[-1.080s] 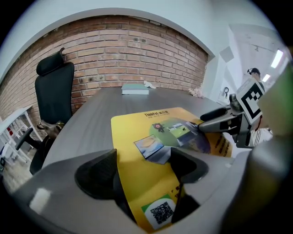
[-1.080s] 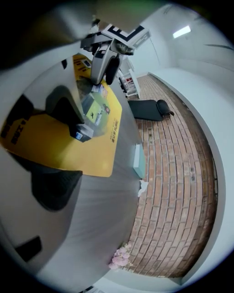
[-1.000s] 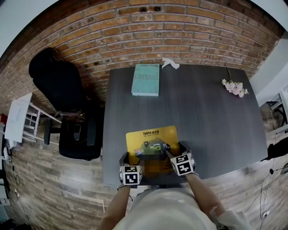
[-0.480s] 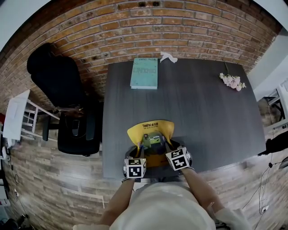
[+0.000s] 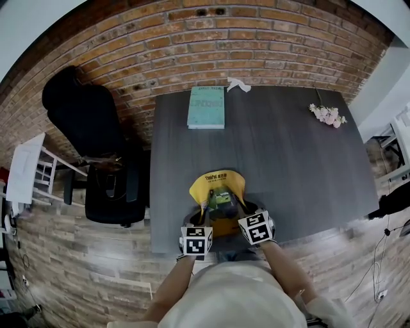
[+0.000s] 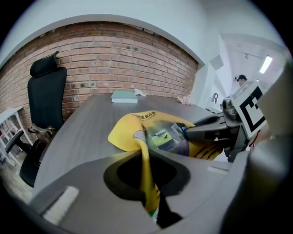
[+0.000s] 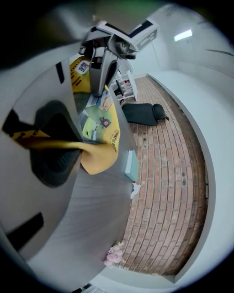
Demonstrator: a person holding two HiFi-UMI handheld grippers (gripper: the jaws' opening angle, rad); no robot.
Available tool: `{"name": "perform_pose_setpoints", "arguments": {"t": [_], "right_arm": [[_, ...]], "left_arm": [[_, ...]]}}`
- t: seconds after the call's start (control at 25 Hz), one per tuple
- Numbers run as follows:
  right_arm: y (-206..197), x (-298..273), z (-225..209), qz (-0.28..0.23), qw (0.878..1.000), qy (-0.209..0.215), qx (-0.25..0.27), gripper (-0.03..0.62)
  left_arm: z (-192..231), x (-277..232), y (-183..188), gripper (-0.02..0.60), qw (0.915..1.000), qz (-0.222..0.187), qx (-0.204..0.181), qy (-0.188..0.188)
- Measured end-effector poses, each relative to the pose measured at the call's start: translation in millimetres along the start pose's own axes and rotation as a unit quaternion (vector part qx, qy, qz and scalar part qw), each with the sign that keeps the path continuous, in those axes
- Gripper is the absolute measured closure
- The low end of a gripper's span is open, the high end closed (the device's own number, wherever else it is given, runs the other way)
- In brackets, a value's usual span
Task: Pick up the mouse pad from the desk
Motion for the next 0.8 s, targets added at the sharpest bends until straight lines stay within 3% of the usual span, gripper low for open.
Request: {"name": "perform_pose_setpoints", "arguments": {"t": [0.8], "right_arm": [[30.4,94.5,81.7,-0.093,0.993,-0.069,-0.03,0.559]], "left_arm": [[2.0,113.6,-3.4,0.552,0.9944,-0.086,-0.004,-0.061]]}}
Point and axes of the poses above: the fingertips, and each gripper's own axes: x backward along the fingers, z to its left, y out of its top, the point moved 9 cm from there along x, backward along the fingers, and after that the axes turned 15 degrees about x, right-handed, at the moved point
